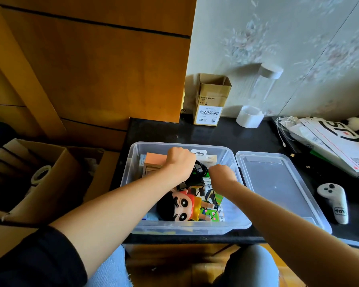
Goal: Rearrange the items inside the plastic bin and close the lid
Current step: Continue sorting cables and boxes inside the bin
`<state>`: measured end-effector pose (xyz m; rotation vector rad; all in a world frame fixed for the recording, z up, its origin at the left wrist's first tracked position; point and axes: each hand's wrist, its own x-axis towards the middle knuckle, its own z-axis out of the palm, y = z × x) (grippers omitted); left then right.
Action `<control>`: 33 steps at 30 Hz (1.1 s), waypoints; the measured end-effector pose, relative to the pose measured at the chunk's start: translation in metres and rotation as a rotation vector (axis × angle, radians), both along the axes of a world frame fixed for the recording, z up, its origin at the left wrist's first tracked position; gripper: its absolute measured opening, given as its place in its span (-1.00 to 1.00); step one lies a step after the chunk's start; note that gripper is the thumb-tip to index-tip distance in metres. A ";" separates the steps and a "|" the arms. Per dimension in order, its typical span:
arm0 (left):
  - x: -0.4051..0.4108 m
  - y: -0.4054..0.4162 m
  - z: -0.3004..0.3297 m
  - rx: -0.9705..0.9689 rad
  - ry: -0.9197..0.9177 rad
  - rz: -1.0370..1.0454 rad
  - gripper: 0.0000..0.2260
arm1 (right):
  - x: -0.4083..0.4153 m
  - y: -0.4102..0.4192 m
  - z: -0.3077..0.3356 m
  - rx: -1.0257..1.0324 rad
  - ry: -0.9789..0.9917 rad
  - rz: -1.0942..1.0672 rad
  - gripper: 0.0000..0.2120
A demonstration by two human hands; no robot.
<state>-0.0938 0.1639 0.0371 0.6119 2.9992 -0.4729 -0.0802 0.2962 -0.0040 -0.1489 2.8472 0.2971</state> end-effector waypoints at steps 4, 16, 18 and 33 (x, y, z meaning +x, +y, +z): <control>-0.001 -0.008 0.005 0.223 -0.079 0.011 -0.46 | -0.002 0.012 0.022 -0.307 0.064 -0.084 -0.82; 0.016 0.017 0.001 0.804 -0.449 0.004 -0.54 | 0.018 0.024 0.052 -1.018 0.145 0.020 -0.91; 0.013 0.019 -0.004 0.867 -0.479 0.046 -0.61 | 0.020 0.030 0.057 -0.953 0.153 0.066 -0.89; 0.033 0.039 -0.014 0.324 -0.496 -0.031 -0.75 | 0.029 0.036 0.047 -0.065 0.221 0.084 -0.82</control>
